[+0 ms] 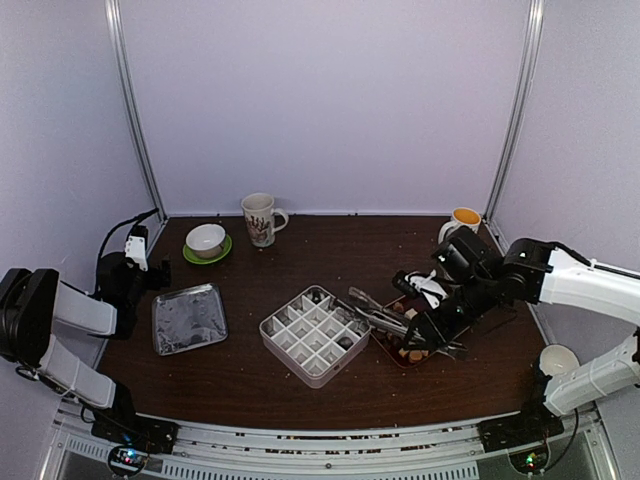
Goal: Pack the chocolate
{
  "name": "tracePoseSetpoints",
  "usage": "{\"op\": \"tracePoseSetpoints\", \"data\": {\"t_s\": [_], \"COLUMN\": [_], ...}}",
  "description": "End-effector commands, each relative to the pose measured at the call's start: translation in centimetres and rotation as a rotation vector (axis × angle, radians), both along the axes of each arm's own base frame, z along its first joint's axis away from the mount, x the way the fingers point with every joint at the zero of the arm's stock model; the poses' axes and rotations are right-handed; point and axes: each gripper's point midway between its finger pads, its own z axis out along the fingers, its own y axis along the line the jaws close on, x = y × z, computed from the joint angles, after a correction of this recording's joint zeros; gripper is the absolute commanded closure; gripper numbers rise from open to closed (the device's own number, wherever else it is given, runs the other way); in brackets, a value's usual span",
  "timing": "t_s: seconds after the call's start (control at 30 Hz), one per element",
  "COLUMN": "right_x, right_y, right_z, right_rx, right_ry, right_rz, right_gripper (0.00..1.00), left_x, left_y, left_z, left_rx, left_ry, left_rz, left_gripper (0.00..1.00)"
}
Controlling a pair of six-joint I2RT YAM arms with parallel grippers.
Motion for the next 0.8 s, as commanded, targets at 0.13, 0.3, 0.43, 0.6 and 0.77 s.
{"op": "tracePoseSetpoints", "data": {"t_s": [0.13,0.3,0.43,0.6,0.77], "right_x": [3.4,4.7,5.1,5.1,5.2], "right_y": [-1.7,-3.9,-5.8,-7.6,-7.9], "right_z": [3.3,3.5,3.1,2.3,2.7], "right_rx": [-0.007,-0.011,-0.052,-0.083,-0.028], "right_ry": [-0.231,-0.306,-0.334,-0.349,-0.358], "right_rz": [-0.128,-0.249,-0.330,-0.408,-0.472], "right_gripper": [0.65,0.67,0.68,0.68,0.68], "left_x": [0.1,0.1,0.1,0.1,0.1], "left_y": [0.4,0.3,0.3,0.3,0.3], "left_z": [1.2,1.2,1.2,1.2,1.2], "left_rx": [-0.002,-0.002,-0.002,-0.002,-0.002], "left_ry": [-0.053,-0.054,-0.053,-0.054,-0.053], "left_rz": [0.010,0.009,0.008,0.009,0.008], "left_gripper": [0.02,0.02,0.02,0.02,0.02]}}
